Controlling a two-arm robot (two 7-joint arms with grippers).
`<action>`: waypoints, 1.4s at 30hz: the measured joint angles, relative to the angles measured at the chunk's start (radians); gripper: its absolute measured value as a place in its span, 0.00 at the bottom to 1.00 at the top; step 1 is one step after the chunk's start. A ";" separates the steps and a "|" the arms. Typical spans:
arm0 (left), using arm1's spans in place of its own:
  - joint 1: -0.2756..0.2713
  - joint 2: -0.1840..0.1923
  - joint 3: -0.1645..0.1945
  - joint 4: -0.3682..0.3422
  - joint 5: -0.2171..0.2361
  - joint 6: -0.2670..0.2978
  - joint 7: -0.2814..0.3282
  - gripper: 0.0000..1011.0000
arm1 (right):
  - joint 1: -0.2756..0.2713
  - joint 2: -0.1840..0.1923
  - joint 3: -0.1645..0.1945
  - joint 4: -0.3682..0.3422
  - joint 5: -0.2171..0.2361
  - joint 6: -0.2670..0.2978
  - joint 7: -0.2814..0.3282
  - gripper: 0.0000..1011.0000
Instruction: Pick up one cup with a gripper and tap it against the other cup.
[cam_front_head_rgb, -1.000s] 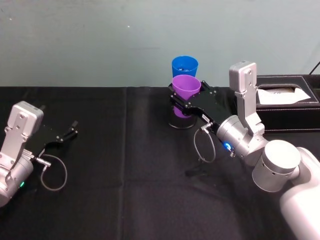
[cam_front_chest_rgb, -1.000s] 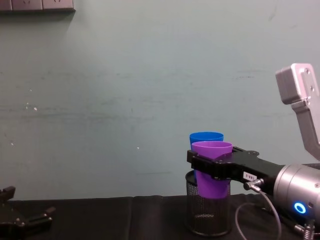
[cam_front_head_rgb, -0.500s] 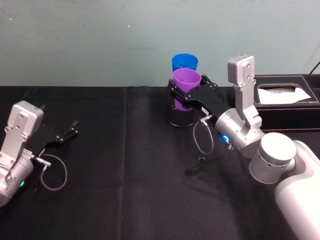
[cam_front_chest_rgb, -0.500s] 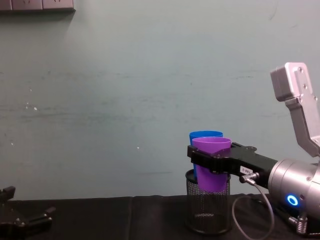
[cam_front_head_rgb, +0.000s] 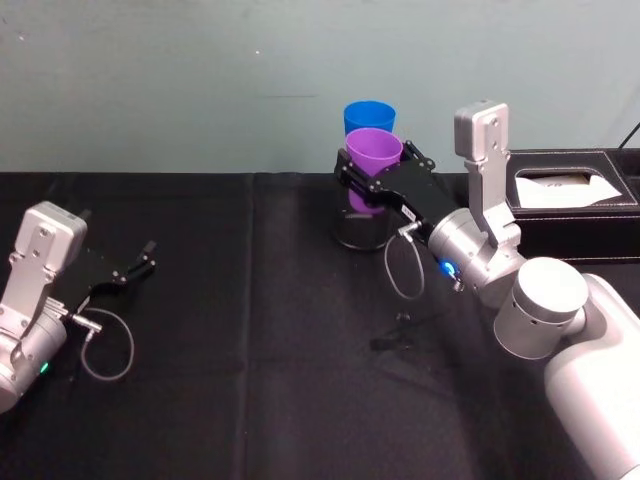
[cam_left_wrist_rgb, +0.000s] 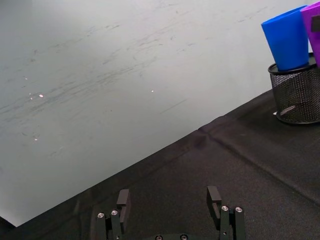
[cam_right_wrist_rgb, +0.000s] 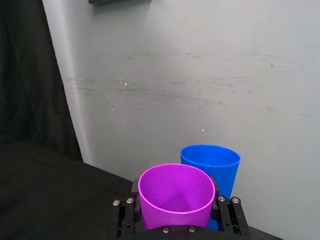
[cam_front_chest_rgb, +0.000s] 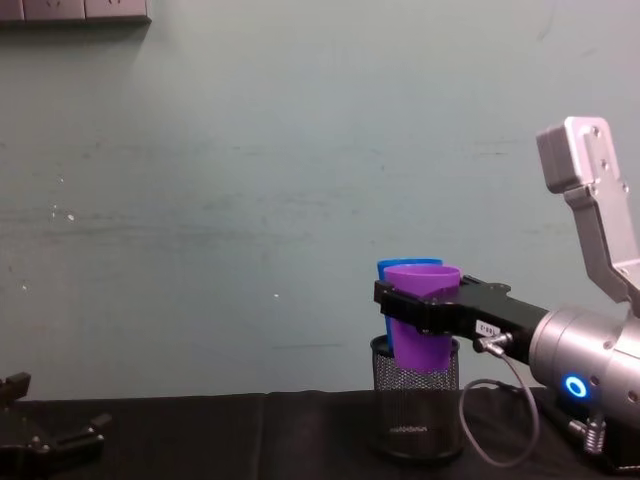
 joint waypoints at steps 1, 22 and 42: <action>0.000 0.000 0.000 0.000 0.000 0.000 0.000 0.99 | 0.006 -0.002 0.002 0.005 0.000 0.000 0.000 0.74; 0.000 0.000 0.000 0.000 0.000 0.000 0.000 0.99 | 0.031 -0.013 0.008 0.034 -0.008 -0.001 -0.006 0.74; 0.000 0.000 0.000 0.000 0.000 0.000 0.000 0.99 | 0.029 -0.012 0.007 0.032 -0.007 -0.001 -0.005 0.74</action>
